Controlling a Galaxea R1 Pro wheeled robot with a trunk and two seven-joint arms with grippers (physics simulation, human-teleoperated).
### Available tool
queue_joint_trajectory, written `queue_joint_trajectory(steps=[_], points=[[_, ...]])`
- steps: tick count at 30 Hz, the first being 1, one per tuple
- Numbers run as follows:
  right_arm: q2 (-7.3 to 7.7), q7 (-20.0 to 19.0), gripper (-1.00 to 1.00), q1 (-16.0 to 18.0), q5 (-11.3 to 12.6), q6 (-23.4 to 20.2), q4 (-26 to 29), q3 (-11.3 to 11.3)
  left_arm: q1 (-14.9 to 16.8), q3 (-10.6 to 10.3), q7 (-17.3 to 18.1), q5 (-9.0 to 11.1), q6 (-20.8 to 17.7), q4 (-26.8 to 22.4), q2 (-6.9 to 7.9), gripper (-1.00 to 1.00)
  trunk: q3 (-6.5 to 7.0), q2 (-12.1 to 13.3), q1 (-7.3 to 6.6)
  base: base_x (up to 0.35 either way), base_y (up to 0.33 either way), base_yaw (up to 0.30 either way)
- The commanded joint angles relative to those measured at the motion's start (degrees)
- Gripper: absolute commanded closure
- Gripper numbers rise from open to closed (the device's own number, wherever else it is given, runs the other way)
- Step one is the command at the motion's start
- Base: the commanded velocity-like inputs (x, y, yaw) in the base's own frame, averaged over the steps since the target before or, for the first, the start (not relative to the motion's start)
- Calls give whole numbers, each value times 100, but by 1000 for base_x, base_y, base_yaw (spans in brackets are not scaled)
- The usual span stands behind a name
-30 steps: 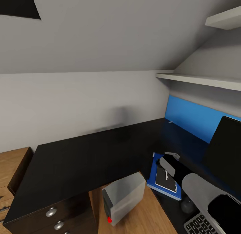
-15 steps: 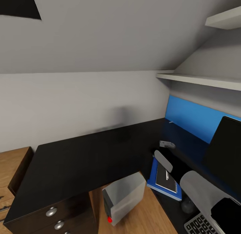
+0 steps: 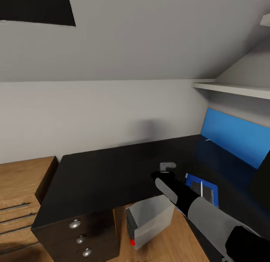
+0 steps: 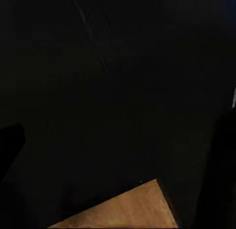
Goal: In the bedroom, organize the workspace by keeping the computer under the desk, ensuring the monitor is on the desk, placing the keyboard on the desk next to the monitor, placing the mouse on the desk next to the keyboard, moving the folder from the swivel chair onto the desk next to the mouse, stacking the notebook on top of the folder with the pen on top of the notebook, and positioning the swivel chair next to the desk.
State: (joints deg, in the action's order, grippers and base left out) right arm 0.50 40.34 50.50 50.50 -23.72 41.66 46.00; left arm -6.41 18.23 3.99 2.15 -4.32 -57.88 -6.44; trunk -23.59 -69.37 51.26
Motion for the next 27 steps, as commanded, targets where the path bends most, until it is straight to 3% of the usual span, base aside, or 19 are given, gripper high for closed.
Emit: queue_joint_trajectory(steps=[1,7,14,16,22,25,27], points=[[-29,39,-100,0,22,-26,9,75,0,21,42,23,-43,1,-7,-100,-6,-4,-2,-236,0,277],[-261,43,-100,-111,13,-6,9,262,0,9,24,24,-44,221,64,-100,-6,-4,-2,-296,0,277],[-530,38,-100,-243,-5,10,9,314,0,6,10,37,-18,311,148,-100,-6,-4,-2,-302,0,278],[-650,36,-100,-380,-104,34,5,454,0,7,5,39,123,327,162,-100,-6,-4,-2,-99,0,278],[-694,31,-100,-722,-444,432,-6,820,0,24,-6,37,342,390,168,-100,-16,-4,-2,-34,0,274],[-699,38,-100,-1026,-758,1004,-37,1088,0,30,-24,28,458,487,169,-100,-26,-4,-2,-7,0,267],[-700,34,-100,-1167,-811,1122,-52,1130,0,30,-27,25,572,554,169,-100,-33,-4,-2,-2,0,264]])
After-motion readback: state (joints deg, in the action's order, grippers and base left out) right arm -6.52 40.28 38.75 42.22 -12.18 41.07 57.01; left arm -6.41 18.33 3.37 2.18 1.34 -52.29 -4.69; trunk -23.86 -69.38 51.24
